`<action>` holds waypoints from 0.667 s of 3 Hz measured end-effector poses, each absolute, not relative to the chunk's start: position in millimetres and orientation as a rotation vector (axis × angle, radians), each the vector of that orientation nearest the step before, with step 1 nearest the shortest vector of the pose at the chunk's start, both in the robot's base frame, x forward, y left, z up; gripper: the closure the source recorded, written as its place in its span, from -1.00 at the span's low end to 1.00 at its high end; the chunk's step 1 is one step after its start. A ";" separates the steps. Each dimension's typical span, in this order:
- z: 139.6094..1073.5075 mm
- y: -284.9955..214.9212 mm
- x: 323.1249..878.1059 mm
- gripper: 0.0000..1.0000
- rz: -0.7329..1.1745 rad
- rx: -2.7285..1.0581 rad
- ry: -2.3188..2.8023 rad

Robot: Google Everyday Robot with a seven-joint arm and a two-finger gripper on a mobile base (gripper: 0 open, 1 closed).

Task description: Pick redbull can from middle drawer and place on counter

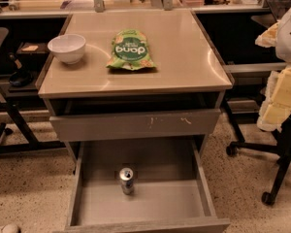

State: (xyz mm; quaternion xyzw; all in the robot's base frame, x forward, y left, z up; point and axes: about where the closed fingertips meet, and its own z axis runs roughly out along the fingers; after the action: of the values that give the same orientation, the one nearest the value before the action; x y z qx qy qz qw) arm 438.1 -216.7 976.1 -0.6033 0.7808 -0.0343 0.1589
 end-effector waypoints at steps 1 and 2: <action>976.1 -216.7 438.1 -1.00 -0.098 -1.725 2.232; 959.4 -213.1 436.9 -1.00 -0.063 -1.722 2.216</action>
Offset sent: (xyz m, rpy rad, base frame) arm -0.0032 0.0079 -0.0488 0.0717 0.0279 0.0264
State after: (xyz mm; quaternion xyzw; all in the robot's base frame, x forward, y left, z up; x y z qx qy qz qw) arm 436.9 -213.1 959.4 -0.6049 0.7784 -0.0221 0.1662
